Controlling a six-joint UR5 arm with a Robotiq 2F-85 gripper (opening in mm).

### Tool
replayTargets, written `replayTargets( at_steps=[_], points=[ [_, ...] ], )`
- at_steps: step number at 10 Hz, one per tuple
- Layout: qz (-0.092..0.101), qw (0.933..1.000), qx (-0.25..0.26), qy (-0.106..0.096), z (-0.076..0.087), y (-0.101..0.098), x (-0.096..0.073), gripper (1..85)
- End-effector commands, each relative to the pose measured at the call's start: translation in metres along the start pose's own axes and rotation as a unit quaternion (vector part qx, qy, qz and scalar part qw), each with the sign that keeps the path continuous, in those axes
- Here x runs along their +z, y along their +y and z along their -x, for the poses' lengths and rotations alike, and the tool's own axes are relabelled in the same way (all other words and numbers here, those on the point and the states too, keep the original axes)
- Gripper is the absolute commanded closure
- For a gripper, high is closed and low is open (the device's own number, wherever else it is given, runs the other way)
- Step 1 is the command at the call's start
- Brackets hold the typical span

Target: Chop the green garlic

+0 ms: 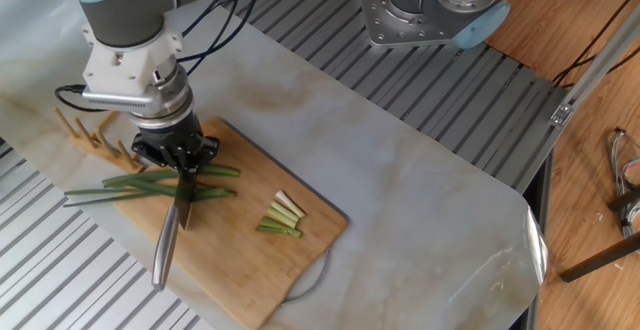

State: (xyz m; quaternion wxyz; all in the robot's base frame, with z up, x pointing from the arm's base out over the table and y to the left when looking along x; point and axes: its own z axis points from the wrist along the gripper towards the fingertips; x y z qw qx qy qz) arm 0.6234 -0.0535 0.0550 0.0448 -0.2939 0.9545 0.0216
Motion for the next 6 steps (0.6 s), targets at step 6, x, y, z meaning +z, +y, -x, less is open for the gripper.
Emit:
replayTargets(
  at_steps=[6],
  points=[
    [-0.004, 0.9999, 0.011, -0.007, 0.015, 0.002, 0.005, 84.3]
  ],
)
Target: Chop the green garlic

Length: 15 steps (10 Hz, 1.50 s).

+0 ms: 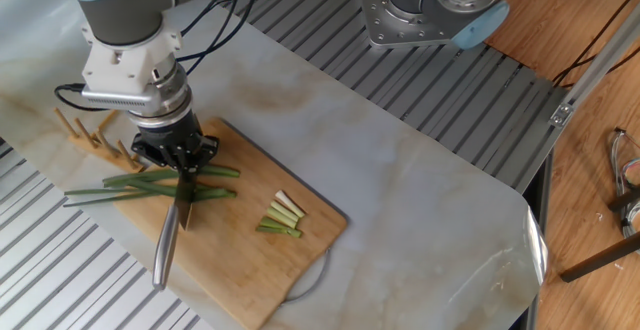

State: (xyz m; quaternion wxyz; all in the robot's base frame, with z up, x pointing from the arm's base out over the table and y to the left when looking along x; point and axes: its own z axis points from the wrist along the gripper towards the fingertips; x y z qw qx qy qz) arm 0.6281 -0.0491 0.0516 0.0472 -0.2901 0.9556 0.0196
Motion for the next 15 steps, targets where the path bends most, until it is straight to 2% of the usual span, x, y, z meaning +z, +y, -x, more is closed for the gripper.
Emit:
replayTargets(
  at_steps=[1, 5, 7, 10, 11, 13, 15],
  points=[
    [-0.001, 1.0, 0.006, -0.005, 0.009, 0.001, 0.001, 84.3],
    [0.0, 0.9999, 0.005, -0.011, 0.012, 0.001, 0.0, 84.3],
    [0.004, 0.9997, -0.003, -0.025, 0.015, -0.001, -0.007, 84.3],
    [0.003, 0.9995, -0.014, -0.027, 0.01, -0.009, -0.016, 84.3],
    [0.0, 0.9994, -0.01, -0.033, 0.015, -0.008, -0.011, 84.3],
    [0.01, 0.9988, -0.008, -0.048, 0.028, -0.003, 0.002, 84.3],
    [0.011, 0.9985, -0.009, -0.053, 0.034, -0.002, 0.005, 84.3]
  ],
)
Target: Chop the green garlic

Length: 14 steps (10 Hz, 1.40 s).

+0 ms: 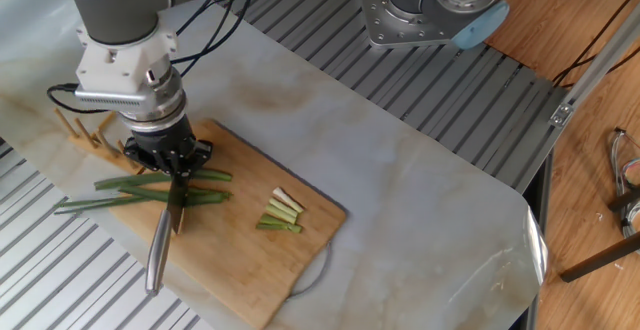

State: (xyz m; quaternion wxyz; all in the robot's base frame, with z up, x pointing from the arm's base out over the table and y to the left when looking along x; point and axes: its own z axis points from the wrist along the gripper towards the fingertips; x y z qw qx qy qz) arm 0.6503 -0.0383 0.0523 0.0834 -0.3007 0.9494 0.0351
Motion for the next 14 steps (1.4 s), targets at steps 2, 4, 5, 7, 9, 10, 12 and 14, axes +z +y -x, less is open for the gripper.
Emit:
replayTargets(
  at_steps=[2, 4, 5, 7, 9, 10, 12, 14],
  points=[
    [0.006, 0.9999, -0.003, -0.014, 0.009, 0.002, -0.002, 84.3],
    [0.008, 0.9998, -0.014, -0.014, -0.002, -0.006, -0.013, 84.3],
    [0.006, 0.9998, -0.018, -0.009, -0.008, -0.01, -0.018, 84.3],
    [0.012, 0.9998, -0.012, -0.009, -0.005, -0.005, -0.015, 84.3],
    [0.013, 0.9998, 0.003, -0.011, 0.004, 0.003, 0.0, 84.3],
    [0.014, 0.9998, 0.005, -0.012, 0.007, 0.005, 0.004, 84.3],
    [0.023, 0.9997, 0.006, -0.006, 0.005, 0.011, 0.0, 84.3],
    [0.021, 0.9998, 0.001, -0.003, -0.001, 0.007, -0.005, 84.3]
  ],
)
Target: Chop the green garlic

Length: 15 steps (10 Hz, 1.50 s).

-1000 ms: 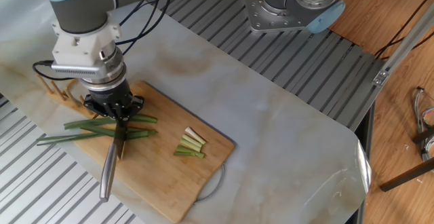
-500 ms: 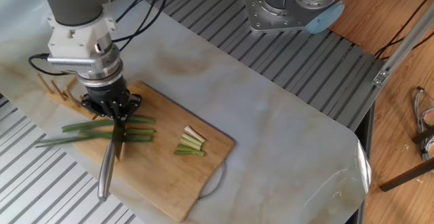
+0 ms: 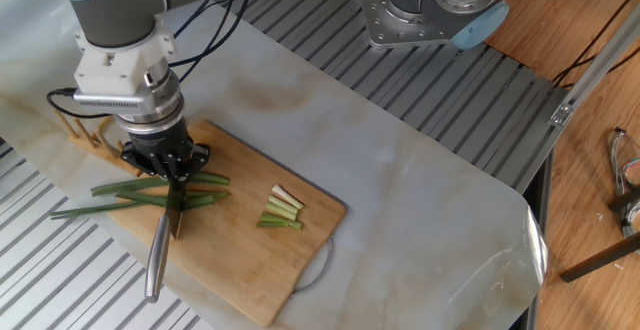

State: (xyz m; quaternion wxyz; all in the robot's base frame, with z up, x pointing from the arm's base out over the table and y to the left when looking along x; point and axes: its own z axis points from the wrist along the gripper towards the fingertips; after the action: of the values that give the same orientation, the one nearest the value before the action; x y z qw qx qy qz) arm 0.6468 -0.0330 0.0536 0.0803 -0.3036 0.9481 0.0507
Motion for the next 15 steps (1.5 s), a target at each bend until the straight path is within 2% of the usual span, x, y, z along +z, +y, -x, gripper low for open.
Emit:
replayTargets(
  at_steps=[1, 5, 8, 12, 13, 15],
  points=[
    [0.007, 1.0, 0.0, 0.001, -0.004, 0.0, -0.007, 84.3],
    [0.014, 0.9999, -0.002, 0.008, -0.009, 0.003, -0.01, 84.3],
    [0.032, 0.9994, 0.006, 0.01, -0.006, 0.013, -0.005, 84.3],
    [0.054, 0.9982, 0.014, 0.023, -0.011, 0.018, -0.019, 84.3],
    [0.045, 0.9985, 0.019, 0.025, -0.009, 0.019, -0.018, 84.3],
    [0.042, 0.9986, 0.02, 0.024, -0.006, 0.021, -0.014, 84.3]
  ],
)
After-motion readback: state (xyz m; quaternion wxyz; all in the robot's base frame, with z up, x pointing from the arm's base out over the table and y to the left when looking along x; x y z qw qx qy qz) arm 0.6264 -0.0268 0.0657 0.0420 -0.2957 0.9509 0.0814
